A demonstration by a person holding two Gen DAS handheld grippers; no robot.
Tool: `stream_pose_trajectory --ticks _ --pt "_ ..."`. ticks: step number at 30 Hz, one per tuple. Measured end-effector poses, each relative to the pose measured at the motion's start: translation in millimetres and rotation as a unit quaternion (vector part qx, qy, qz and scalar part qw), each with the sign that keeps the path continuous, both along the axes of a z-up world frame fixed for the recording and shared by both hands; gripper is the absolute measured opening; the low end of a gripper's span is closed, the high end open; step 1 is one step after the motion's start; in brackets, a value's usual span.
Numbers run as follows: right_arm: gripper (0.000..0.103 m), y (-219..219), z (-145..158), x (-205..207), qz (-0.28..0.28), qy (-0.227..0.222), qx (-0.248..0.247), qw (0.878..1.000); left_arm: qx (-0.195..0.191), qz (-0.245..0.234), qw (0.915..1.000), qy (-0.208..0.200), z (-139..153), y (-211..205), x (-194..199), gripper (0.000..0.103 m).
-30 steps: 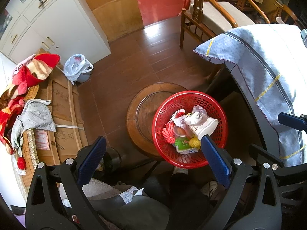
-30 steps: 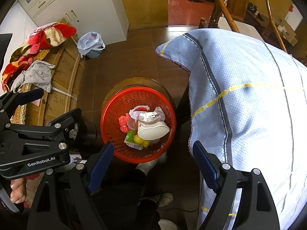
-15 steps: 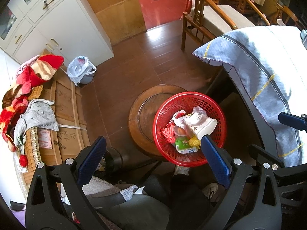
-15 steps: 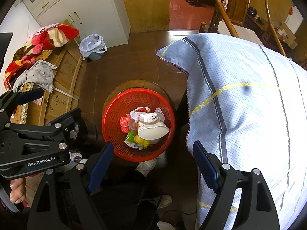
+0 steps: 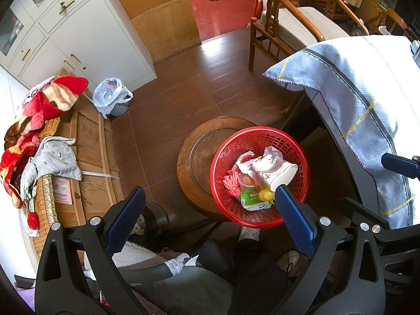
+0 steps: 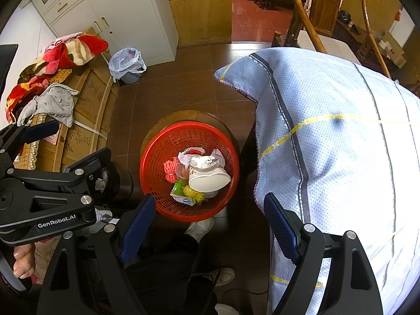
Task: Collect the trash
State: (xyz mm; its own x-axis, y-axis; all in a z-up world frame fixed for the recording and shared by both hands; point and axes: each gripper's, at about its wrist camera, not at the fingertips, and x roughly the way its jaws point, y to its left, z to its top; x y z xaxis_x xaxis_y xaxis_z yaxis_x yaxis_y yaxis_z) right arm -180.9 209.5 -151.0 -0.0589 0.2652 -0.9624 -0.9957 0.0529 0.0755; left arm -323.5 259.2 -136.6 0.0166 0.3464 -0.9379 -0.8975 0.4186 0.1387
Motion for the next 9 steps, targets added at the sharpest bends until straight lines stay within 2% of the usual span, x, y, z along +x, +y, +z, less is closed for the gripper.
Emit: stream_pose_trajectory --ticks 9 --pt "0.083 0.1 0.1 -0.4 0.000 0.000 0.001 1.000 0.000 0.001 1.0000 0.001 2.8 0.7 0.2 0.095"
